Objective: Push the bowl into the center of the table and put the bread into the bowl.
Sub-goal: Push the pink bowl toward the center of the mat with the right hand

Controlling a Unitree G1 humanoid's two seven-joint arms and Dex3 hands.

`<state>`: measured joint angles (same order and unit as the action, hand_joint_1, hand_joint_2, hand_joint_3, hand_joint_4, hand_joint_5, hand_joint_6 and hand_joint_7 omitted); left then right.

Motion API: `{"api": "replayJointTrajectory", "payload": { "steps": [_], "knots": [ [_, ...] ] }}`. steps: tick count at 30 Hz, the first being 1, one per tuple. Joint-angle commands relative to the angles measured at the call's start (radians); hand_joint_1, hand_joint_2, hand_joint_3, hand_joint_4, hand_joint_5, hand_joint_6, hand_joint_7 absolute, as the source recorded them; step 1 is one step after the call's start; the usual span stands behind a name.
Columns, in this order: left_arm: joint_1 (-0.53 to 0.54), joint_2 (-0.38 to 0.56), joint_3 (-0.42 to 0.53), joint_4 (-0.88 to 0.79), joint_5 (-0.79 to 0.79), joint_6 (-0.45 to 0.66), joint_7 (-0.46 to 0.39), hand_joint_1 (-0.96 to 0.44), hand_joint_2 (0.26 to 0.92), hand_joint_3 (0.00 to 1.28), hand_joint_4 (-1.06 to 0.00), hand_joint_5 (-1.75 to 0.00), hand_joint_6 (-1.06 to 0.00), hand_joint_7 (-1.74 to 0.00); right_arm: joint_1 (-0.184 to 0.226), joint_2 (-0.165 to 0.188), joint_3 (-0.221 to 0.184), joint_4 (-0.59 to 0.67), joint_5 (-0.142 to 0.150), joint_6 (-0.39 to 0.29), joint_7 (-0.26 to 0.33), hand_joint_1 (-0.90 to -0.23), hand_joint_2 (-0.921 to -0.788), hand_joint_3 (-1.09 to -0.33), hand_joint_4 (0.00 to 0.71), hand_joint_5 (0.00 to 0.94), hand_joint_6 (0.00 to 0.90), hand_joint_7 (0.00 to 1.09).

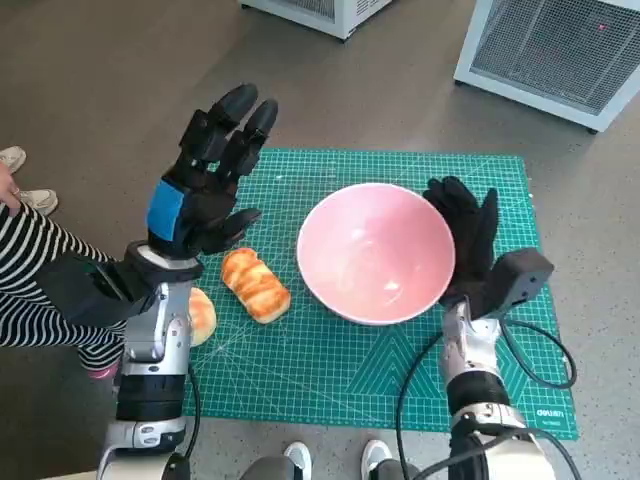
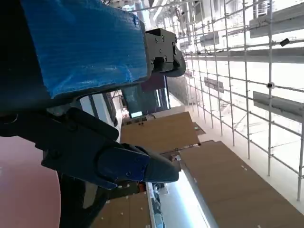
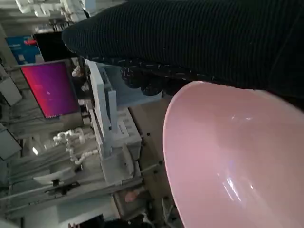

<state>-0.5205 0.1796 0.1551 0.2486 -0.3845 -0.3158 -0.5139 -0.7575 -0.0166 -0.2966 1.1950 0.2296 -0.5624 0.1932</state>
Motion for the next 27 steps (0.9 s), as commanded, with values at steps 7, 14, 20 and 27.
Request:
{"api": "replayJointTrajectory", "payload": {
  "steps": [7, 14, 20, 27],
  "knots": [
    [0.017, 0.000, 0.000, -0.019, 0.008, 0.003, 0.006, -0.60, 0.921, 0.17, -0.15, -0.02, 0.00, -0.52, -0.038, 0.037, 0.008, 0.037, -0.014, 0.045, -0.009, -0.626, -0.921, -0.863, 0.095, 0.005, 0.045, 0.37],
    [0.029, -0.002, -0.006, -0.033, 0.012, 0.004, 0.013, -0.60, 0.921, 0.17, -0.15, -0.02, 0.00, -0.52, -0.039, 0.012, 0.002, 0.034, -0.005, 0.052, 0.017, -0.628, -0.921, -0.860, 0.091, 0.002, 0.039, 0.37],
    [0.034, 0.003, -0.004, -0.032, 0.007, 0.005, 0.011, -0.60, 0.921, 0.17, -0.15, -0.02, 0.00, -0.52, -0.030, -0.029, 0.000, -0.025, -0.007, 0.032, 0.018, -0.620, -0.921, -0.871, 0.083, 0.000, 0.038, 0.36],
    [0.031, 0.003, -0.005, -0.038, 0.007, 0.014, 0.014, -0.60, 0.921, 0.17, -0.15, -0.01, 0.00, -0.53, 0.015, -0.060, 0.025, -0.180, -0.028, -0.028, 0.013, -0.621, -0.921, -0.886, 0.080, 0.001, 0.045, 0.37]
  ]
}}
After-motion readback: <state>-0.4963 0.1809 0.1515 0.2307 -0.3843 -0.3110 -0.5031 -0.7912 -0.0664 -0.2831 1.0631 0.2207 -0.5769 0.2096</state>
